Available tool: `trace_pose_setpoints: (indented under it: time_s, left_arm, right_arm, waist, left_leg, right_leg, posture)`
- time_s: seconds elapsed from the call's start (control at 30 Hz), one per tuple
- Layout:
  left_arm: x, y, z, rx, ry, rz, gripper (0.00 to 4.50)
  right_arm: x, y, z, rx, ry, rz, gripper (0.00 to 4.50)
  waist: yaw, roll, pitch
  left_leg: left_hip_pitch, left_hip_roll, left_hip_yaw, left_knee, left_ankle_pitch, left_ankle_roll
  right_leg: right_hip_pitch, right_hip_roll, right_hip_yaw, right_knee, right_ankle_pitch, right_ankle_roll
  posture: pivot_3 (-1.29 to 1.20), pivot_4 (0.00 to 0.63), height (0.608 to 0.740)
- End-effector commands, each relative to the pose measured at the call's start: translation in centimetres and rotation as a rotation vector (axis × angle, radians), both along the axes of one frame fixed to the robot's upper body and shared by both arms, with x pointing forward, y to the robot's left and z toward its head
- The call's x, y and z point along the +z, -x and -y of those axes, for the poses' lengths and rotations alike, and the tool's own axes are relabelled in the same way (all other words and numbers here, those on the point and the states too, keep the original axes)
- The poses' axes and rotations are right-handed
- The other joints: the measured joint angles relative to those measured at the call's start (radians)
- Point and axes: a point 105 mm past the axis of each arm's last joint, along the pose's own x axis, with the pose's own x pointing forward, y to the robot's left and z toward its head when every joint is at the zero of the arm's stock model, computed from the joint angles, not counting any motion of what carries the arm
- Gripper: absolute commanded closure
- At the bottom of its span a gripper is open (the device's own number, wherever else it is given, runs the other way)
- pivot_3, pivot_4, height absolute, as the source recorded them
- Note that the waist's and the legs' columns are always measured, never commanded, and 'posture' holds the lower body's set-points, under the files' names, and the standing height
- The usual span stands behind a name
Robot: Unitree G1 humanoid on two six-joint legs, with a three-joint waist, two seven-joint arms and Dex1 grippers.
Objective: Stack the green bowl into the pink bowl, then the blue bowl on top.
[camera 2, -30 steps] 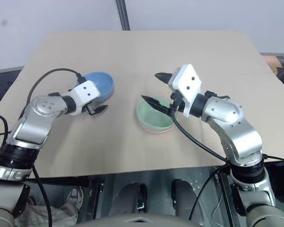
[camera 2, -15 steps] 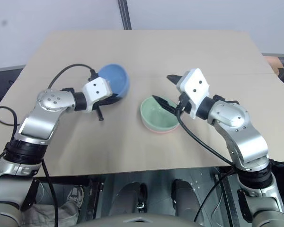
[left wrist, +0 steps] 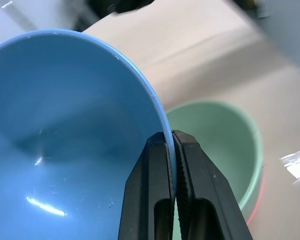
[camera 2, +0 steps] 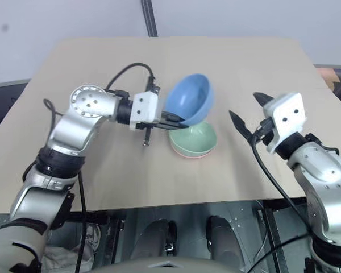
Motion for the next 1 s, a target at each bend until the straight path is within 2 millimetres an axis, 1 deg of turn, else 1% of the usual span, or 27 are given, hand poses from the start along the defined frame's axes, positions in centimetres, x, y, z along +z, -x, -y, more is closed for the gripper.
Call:
trace_pose_setpoints:
  time_s: [0.03, 0.1, 0.17, 0.27, 0.37, 0.5, 0.53, 0.57, 0.77, 0.8, 0.9, 1.0]
  left_arm:
    - [0.2, 0.5, -0.3, -0.111, -0.067, 0.036, 4.44]
    - [0.3, 0.2, -0.6, -0.131, -0.087, 0.044, 4.44]
    - [0.5, 0.1, -0.8, -0.156, -0.099, 0.026, 4.44]
    - [0.4, 0.1, -0.8, -0.191, -0.117, 0.022, 4.44]
    - [0.1, 0.0, -0.8, -0.227, -0.159, 0.029, 4.44]
    - [-0.3, -0.5, -0.6, -0.253, -0.195, 0.044, 4.44]
    - [-0.3, -0.5, -0.6, -0.254, -0.203, 0.038, 4.5]
    - [-0.4, -0.6, -0.6, -0.255, -0.21, 0.031, 4.5]
    - [-0.6, -1.1, -0.4, -0.268, -0.225, 0.031, 4.5]
    - [-0.5, -1.0, -0.2, -0.279, -0.206, 0.02, 4.5]
    - [-0.4, -0.7, -0.1, -0.297, -0.2, -0.006, 4.5]
    - [-0.2, -0.4, -0.2, -0.292, -0.212, -0.062, 3.6]
  right_arm:
    - [-0.3, 3.1, -0.1, 0.052, 0.02, -0.038, 0.79]
    - [-1.6, 4.8, 0.4, 0.06, 0.041, -0.104, 0.79]
    - [-2.7, 6.5, 1.5, 0.054, 0.038, -0.167, 0.79]
    - [-3.1, 8.4, 2.7, 0.049, 0.025, -0.197, 0.79]
    - [-3.2, 10.0, 3.0, 0.072, 0.007, -0.219, 0.79]
    - [-2.6, 10.2, 3.1, 0.056, -0.023, -0.187, 0.79]
    - [-2.4, 10.2, 3.1, 0.056, -0.027, -0.181, 0.28]
    - [-2.3, 10.2, 3.1, 0.059, -0.031, -0.174, 0.03]
    - [-1.7, 10.0, 2.6, 0.084, -0.025, -0.136, 0.03]
    - [-1.6, 10.0, 2.4, 0.093, -0.022, -0.13, 0.03]
    - [-1.3, 9.6, 2.1, 0.098, 0.04, -0.082, 0.03]
    - [-1.4, 9.3, 2.0, 0.107, 0.055, -0.081, 0.0]
  waist:
    - [-0.001, 0.0, 0.0]
    - [-0.001, 0.0, 0.0]
    - [0.008, 0.0, 0.0]
    - [0.013, 0.0, 0.0]
    - [0.013, 0.0, -0.001]
    - [0.012, -0.001, -0.001]
    - [0.012, -0.001, -0.001]
    - [0.014, -0.001, -0.001]
    - [0.015, -0.001, -0.001]
    - [0.015, -0.001, -0.001]
    - [0.014, -0.001, -0.001]
    - [0.014, -0.001, -0.001]
  left_leg:
    - [0.0, 0.0, 0.0, 0.0, 0.0, 0.0]
    - [0.0, 0.001, 0.0, 0.0, 0.0, 0.0]
    - [0.0, 0.0, -0.001, 0.0, 0.0, 0.0]
    - [0.001, 0.0, -0.001, 0.001, 0.0, 0.0]
    - [0.004, 0.0, -0.001, 0.002, 0.0, 0.0]
    - [0.005, 0.001, -0.002, 0.002, 0.0, 0.0]
    - [0.005, 0.001, -0.002, 0.002, 0.0, 0.0]
    - [0.005, 0.001, -0.002, 0.002, 0.0, 0.0]
    - [0.003, 0.001, -0.002, 0.002, 0.0, 0.001]
    - [0.003, 0.001, -0.002, 0.002, 0.0, 0.001]
    - [0.003, 0.001, -0.002, 0.002, 0.0, 0.001]
    - [0.003, 0.001, -0.003, 0.002, 0.0, 0.001]
  right_leg:
    - [0.0, 0.0, 0.0, 0.0, 0.0, 0.0]
    - [0.0, 0.001, 0.0, 0.0, 0.0, 0.0]
    - [0.0, 0.001, 0.0, 0.0, -0.002, 0.003]
    - [0.002, 0.001, 0.001, -0.001, -0.002, 0.004]
    - [0.005, 0.001, 0.002, -0.001, -0.004, 0.001]
    - [0.006, 0.004, 0.004, 0.0, -0.005, 0.0]
    - [0.006, 0.004, 0.004, 0.0, -0.005, 0.0]
    - [0.006, 0.004, 0.005, 0.0, -0.005, 0.0]
    - [0.005, 0.004, 0.005, -0.001, -0.005, 0.0]
    - [0.005, 0.004, 0.005, -0.001, -0.005, 0.0]
    - [0.005, 0.004, 0.005, -0.001, -0.005, 0.0]
    - [0.005, 0.005, 0.005, -0.001, -0.005, 0.0]
  posture:
    - [0.0, 0.15, 0.74]
    - [0.0, 0.15, 0.74]
    - [0.0, 0.15, 0.74]
    - [0.0, 0.15, 0.74]
    - [0.0, 0.15, 0.74]
    - [0.0, 0.15, 0.74]
    - [0.0, 0.15, 0.74]
    - [0.0, 0.15, 0.74]
    - [0.0, 0.15, 0.74]
    - [0.0, 0.15, 0.74]
    - [0.0, 0.15, 0.74]
    - [0.0, 0.15, 0.74]
